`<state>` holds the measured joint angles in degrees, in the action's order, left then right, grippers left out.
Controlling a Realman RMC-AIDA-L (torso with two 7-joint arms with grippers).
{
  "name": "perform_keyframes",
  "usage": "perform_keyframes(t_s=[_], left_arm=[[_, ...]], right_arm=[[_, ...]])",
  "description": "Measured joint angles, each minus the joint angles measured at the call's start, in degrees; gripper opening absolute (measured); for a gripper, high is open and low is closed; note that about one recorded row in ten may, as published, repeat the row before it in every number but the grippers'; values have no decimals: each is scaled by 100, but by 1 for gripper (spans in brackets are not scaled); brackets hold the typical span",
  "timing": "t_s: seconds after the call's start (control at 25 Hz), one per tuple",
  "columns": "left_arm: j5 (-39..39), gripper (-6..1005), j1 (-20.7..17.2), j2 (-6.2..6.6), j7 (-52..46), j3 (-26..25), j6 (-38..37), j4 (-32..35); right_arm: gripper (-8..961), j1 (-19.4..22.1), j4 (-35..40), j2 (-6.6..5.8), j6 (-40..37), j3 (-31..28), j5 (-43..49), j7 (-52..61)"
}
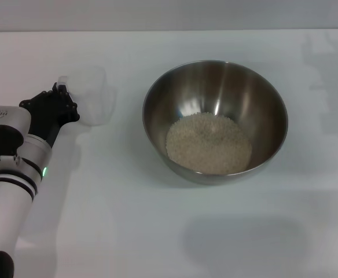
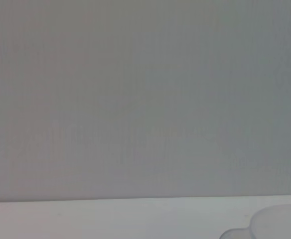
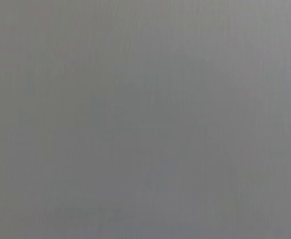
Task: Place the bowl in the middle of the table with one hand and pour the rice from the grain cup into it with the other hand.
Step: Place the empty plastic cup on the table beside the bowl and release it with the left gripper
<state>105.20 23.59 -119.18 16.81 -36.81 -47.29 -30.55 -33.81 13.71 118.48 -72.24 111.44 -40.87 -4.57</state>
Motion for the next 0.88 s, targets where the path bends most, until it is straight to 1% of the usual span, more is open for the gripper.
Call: perform_keyframes(t_s=[0.6,0.68,0.8,0.84,0.88], left_arm=[[12,153,14,25,-21,32,23,-12],[14,155,-2,27,-21,33,24,-36],[16,158,-134,46,-29,0,26,-134],[16,203,-134,46,-29,0,26,-134],[22,248,-223,52,-60,6,12,-188]], right_arm=[[532,-12,-15,-14,0,0,0,0],[533,-12,-17,-18,0,0,0,0],[534,-12,-18,-31,0,0,0,0],[534,-12,-18,-31,0,0,0,0],[534,-12,-18,-37,0,0,0,0]])
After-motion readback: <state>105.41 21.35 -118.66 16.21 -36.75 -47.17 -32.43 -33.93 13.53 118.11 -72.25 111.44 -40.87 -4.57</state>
